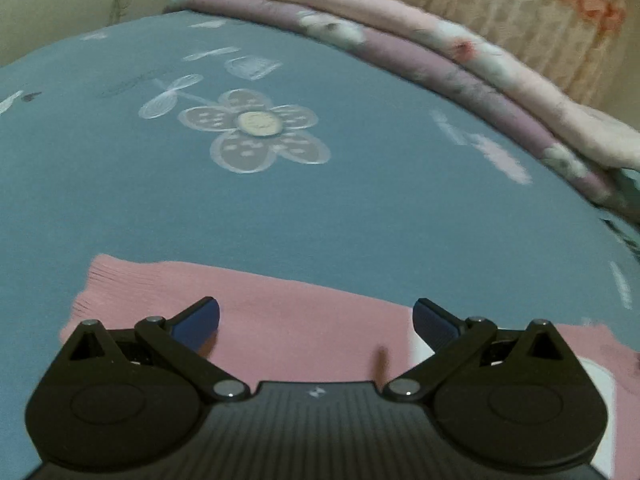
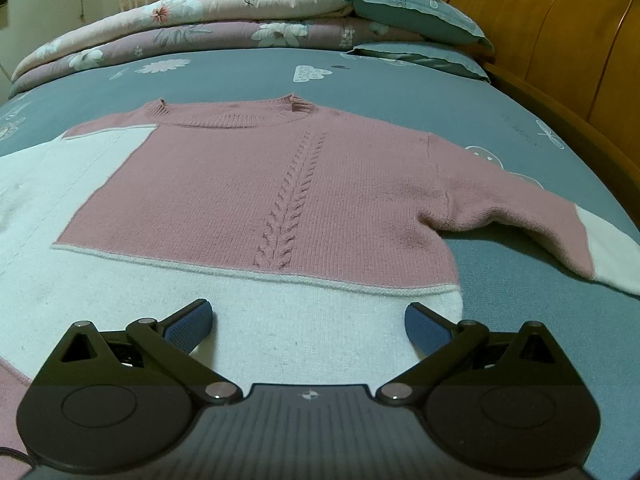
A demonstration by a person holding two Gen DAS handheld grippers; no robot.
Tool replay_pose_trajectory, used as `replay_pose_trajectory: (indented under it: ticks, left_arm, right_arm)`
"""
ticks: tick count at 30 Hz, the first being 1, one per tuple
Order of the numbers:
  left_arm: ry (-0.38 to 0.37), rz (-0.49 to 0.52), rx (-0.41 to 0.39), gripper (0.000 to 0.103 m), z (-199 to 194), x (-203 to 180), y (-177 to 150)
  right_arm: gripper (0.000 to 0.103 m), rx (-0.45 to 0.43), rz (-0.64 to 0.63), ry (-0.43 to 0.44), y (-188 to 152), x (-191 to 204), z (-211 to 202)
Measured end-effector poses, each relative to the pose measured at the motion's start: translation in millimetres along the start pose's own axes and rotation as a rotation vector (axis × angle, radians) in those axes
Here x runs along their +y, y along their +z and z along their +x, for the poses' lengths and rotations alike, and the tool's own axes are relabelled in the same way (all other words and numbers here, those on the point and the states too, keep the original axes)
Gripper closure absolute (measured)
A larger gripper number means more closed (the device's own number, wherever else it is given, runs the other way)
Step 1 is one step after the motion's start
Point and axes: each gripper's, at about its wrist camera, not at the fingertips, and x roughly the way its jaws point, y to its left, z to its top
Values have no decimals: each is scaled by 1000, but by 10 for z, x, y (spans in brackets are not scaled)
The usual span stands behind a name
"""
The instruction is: Fold clothes
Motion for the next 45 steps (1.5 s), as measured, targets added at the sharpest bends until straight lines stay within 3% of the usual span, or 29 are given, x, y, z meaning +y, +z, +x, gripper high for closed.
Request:
replay_pose_trajectory:
  ticks: [6, 10, 13, 15, 18, 22, 24, 27, 30, 33, 40, 43, 45]
  left_arm:
    - [-215, 169, 38, 1, -325, -985, -230]
    - [-404, 270, 109, 1, -571, -1676, -528]
    - [-497, 295, 175, 1, -577, -2024, -796]
    - [-503, 300, 211, 1, -484, -2163, -976]
    - [-445, 292, 239, 1, -280, -2213, -1166]
    - [-389, 226, 300, 1, -50, -2026, -1319]
    - [-396, 230, 288, 1, -126, -1921, -1426]
    - [-349, 238, 275, 1, -290, -1889, -1481]
    - [-384, 249, 230, 1, -533, -1933, -1507]
    - [-443, 332, 171, 1, -754, -2154, -1632]
    - [-447, 632, 150, 1, -748, -2683, -2192]
    - [-472, 666, 97, 1, -695, -2655, -2344]
    - [-490, 663, 119, 1, -631, -2584, -2404]
  right_arm:
    - [0, -5, 19, 14, -19, -30, 9]
    - [0, -13, 14, 19, -27, -29, 4]
    - [0, -15, 10, 22, -29, -35, -3]
    - [0, -12, 8, 26, -28, -45, -11]
    - [0, -6, 7, 35, -22, -60, -23]
    - [0, 6, 6, 44, -10, -73, -37]
    - [0, 11, 7, 50, -7, -82, -42]
    - [0, 15, 12, 57, -7, -97, -50]
    - [0, 12, 6, 52, -16, -85, -45]
    - [0, 9, 1, 46, -25, -73, -40]
    - [0, -19, -15, 29, -89, -38, -53]
    - [0, -32, -17, 16, -112, -20, -63]
    - [0, -26, -4, -2, -87, 1, -60]
